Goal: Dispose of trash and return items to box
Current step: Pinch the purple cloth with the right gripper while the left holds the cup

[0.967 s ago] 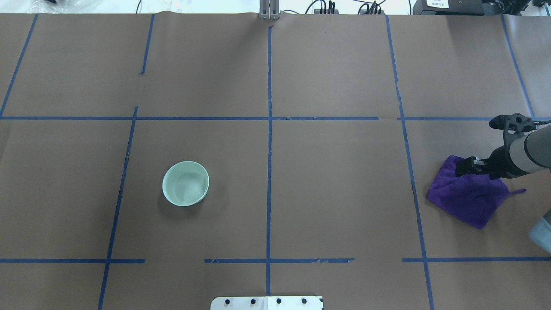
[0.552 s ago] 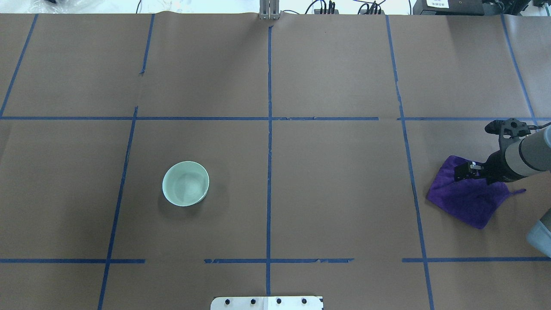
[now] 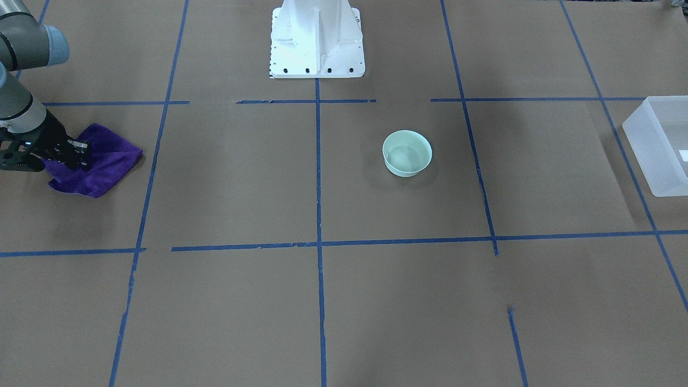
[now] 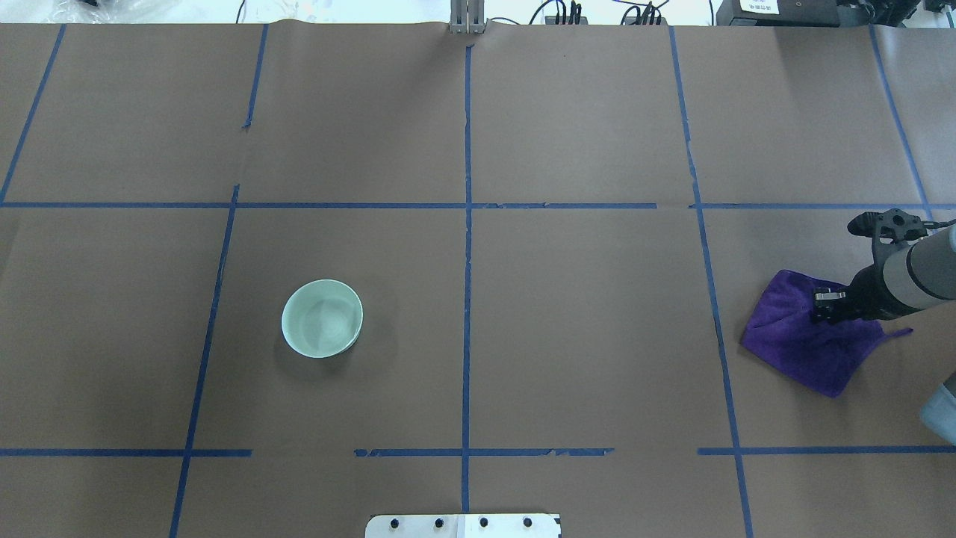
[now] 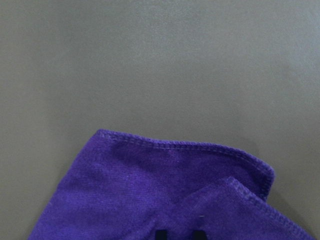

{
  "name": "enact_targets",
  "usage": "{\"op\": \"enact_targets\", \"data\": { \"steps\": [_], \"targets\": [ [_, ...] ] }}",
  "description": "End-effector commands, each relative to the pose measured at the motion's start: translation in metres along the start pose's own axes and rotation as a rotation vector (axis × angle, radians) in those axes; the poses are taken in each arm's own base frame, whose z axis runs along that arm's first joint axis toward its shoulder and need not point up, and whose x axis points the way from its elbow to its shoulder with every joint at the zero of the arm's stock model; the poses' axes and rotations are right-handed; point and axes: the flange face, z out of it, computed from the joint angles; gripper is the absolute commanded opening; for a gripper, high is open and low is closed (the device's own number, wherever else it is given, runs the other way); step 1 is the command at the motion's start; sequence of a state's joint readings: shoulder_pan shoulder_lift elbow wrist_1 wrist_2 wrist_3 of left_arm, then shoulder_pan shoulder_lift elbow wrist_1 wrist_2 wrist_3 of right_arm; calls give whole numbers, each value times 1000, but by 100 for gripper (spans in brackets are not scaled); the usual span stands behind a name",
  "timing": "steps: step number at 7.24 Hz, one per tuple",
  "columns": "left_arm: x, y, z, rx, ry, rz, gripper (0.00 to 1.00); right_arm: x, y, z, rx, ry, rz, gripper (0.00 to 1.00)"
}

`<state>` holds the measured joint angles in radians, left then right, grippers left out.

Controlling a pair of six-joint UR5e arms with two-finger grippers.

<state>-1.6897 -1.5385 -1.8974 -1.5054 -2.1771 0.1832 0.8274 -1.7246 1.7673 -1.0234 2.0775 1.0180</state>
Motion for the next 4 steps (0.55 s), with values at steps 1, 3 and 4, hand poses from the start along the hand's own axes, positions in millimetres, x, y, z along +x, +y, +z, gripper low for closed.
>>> {"op": "enact_targets", "data": {
  "steps": [1, 3, 4],
  "targets": [
    [-39, 15, 13, -31, -25, -37, 0, 3, 0, -2, 11, 2, -1, 0],
    [-61, 24, 15, -38, -29, -50, 0, 8, -2, -16, 26, -11, 22, 0],
    [-63, 27, 19, -45, -20, -56, 0, 6, -6, -31, 40, -27, 31, 0]
  ]
}}
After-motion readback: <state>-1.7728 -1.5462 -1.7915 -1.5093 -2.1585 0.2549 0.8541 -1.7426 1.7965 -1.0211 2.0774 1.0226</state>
